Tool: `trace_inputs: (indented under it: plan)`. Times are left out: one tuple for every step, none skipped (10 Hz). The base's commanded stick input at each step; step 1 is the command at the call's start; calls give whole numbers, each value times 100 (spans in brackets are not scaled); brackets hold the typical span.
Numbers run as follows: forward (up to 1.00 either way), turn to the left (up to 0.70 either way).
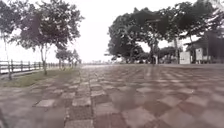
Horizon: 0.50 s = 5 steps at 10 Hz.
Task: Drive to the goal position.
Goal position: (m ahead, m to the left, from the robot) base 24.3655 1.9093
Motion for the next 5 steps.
trace_inputs:
  plan:
    - [70, 14]
    - [70, 14]
    - [70, 14]
    - [70, 14]
    - [70, 14]
